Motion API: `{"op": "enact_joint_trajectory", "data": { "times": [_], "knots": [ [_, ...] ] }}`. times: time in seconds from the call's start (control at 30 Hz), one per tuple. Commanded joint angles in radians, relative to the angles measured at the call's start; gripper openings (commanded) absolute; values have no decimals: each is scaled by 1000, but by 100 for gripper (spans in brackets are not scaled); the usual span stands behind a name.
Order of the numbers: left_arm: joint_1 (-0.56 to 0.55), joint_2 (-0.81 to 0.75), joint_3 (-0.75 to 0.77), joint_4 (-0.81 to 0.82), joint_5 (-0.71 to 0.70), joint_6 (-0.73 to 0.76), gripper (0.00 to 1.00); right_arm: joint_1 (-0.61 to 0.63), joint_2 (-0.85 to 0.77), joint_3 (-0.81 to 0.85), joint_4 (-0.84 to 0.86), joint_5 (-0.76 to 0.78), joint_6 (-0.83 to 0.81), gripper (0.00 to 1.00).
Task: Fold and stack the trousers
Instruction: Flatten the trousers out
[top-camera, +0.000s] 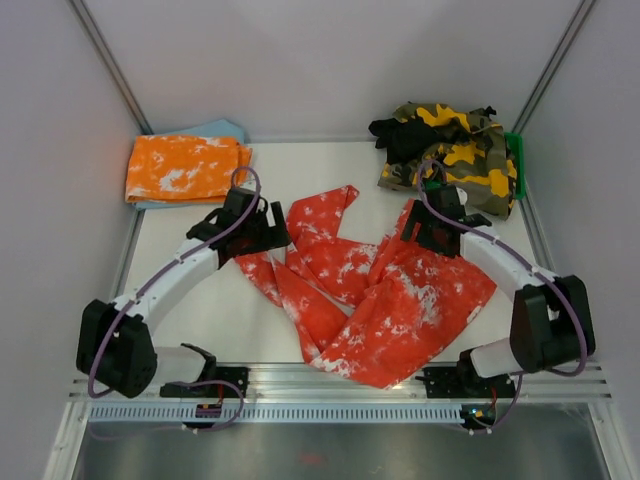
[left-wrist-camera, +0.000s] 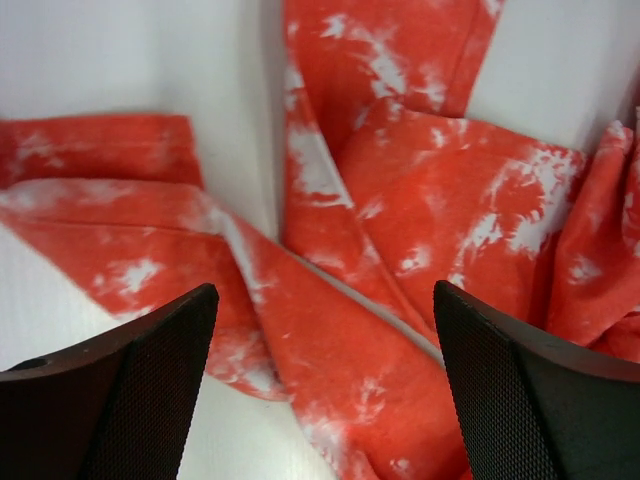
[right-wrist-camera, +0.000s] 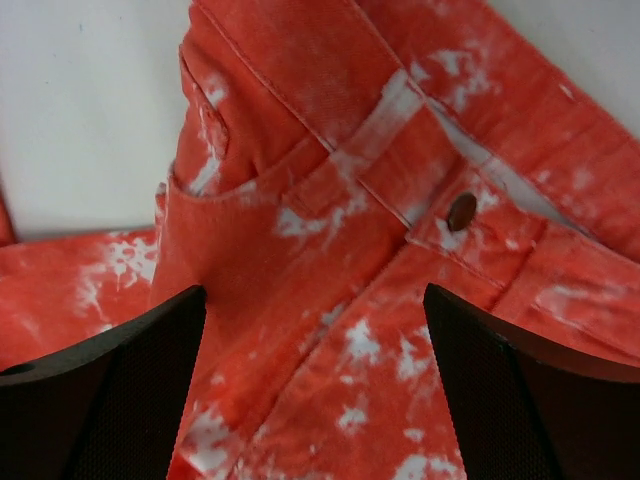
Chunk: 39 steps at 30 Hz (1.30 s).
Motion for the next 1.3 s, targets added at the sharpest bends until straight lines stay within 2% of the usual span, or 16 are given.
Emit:
{"op": "enact_joint_trajectory", "data": {
  "times": [0.0,0.17,0.33,0.4,0.43,0.5,0.53,0.7,0.8,0.83,0.93,1.03,1.17,1.2,1.27],
  "knots": [
    [-45,66,71,14,-41,30,94,21,88,72,154,10,-14,96],
    [-51,146,90,48,-61,27,95,35,262,158,174,66,-54,95],
    [-63,295,157,83,-72,36,94,35,374,211,168,171,-57,81],
    [-77,335,194,91,-67,39,94,35,387,200,166,221,-59,67],
    [-83,368,206,95,-67,41,94,33,385,191,168,233,-63,43],
    [-95,398,237,103,-81,38,93,33,367,160,156,289,-63,10],
    [-97,427,247,102,-88,30,93,32,334,149,144,316,-54,0],
    [-99,479,297,100,-191,-20,89,-22,140,65,1,463,-4,0],
    [-99,507,318,121,-236,-63,88,-153,24,2,-36,417,-2,0],
    [-97,516,339,126,-240,-82,88,-234,1,-22,-38,394,-11,0],
    [-99,577,404,148,-225,-106,86,-316,-6,-58,-30,336,-66,0],
    [-99,658,491,163,-190,-135,82,-316,-15,-94,2,247,-67,3],
    [-100,784,642,63,-257,-168,78,-319,-6,-119,-10,237,-27,6],
    [-100,821,663,42,-271,-171,78,-330,-3,-118,-22,248,-21,9],
    [-100,840,679,46,-253,-163,78,-358,-7,-116,-50,233,-4,10]
  ]
}}
